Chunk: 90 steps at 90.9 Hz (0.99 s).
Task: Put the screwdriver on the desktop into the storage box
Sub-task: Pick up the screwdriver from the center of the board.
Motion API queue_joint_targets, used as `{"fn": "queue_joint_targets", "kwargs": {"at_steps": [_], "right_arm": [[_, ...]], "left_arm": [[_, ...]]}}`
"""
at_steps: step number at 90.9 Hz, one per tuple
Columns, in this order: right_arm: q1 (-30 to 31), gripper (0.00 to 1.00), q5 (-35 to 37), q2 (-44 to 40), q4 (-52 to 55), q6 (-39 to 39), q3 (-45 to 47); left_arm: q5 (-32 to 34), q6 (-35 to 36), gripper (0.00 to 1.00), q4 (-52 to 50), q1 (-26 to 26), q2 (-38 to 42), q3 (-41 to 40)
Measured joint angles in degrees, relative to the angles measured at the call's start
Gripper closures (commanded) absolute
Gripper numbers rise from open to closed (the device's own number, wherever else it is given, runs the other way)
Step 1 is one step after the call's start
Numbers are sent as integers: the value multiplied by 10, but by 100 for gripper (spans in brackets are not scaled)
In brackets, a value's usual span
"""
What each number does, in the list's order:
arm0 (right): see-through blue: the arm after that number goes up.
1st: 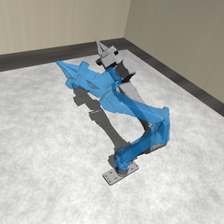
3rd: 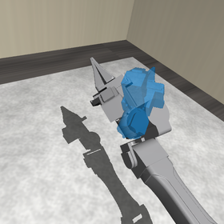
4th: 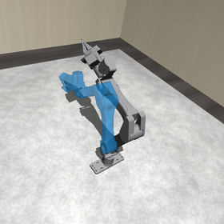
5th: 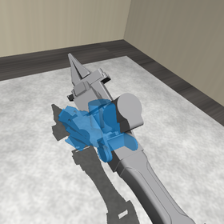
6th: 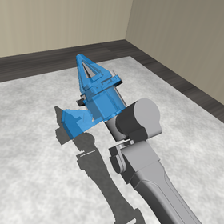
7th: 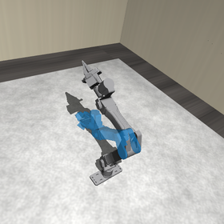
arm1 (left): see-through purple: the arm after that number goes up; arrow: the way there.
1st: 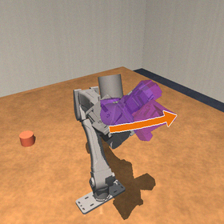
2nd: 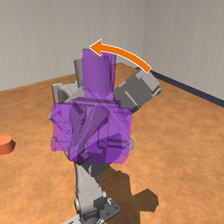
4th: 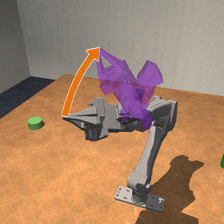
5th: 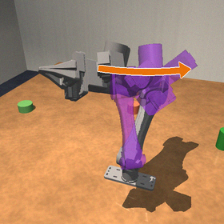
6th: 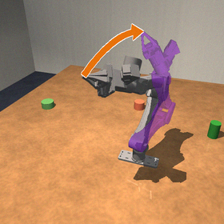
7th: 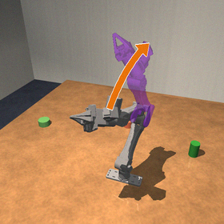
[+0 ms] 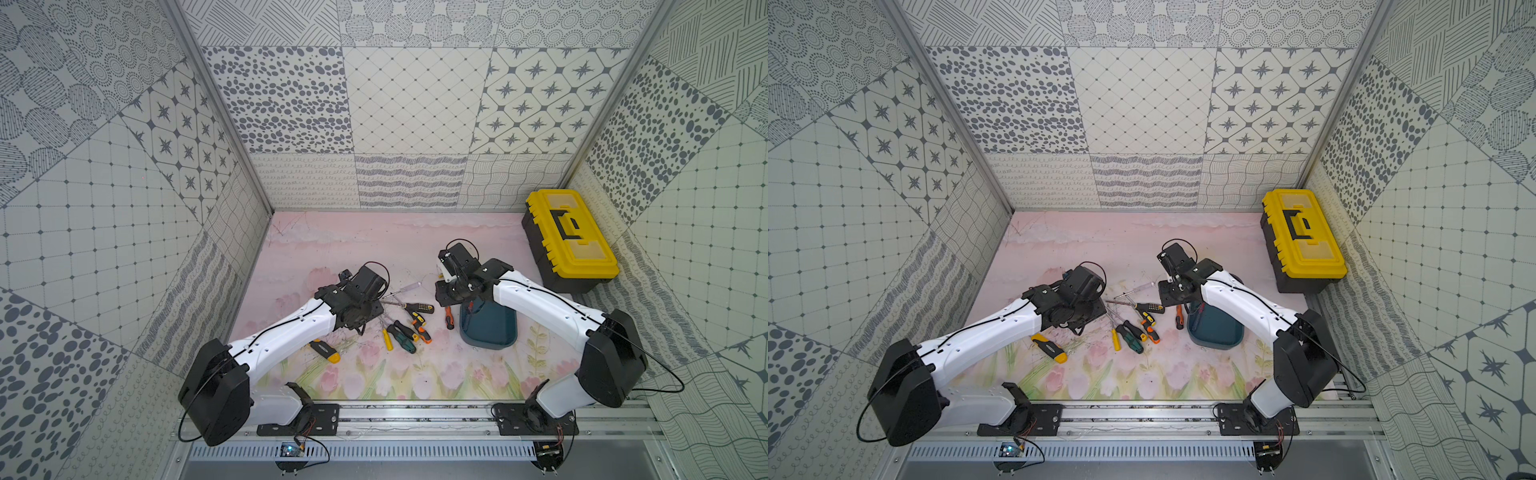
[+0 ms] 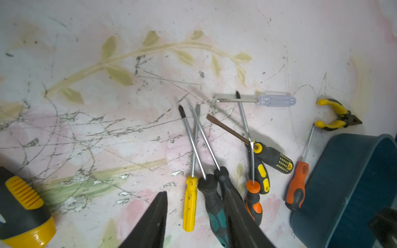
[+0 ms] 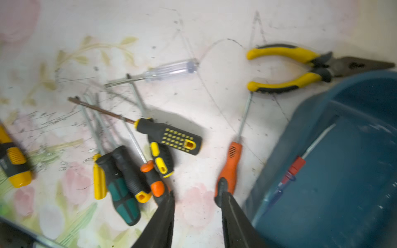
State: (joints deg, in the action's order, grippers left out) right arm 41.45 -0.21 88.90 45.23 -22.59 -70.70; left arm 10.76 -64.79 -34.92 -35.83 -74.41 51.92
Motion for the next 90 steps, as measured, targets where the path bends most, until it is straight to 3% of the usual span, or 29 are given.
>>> {"fn": "queue_joint_targets", "kwargs": {"at_steps": [32, 90], "right_arm": [[129, 58, -75, 127, 5, 23, -63], [157, 57, -58, 250, 33, 79, -126]], "left_arm": [[-11, -75, 52, 7, 50, 98, -106], [-21, -132, 51, 10, 78, 138, -156]]}}
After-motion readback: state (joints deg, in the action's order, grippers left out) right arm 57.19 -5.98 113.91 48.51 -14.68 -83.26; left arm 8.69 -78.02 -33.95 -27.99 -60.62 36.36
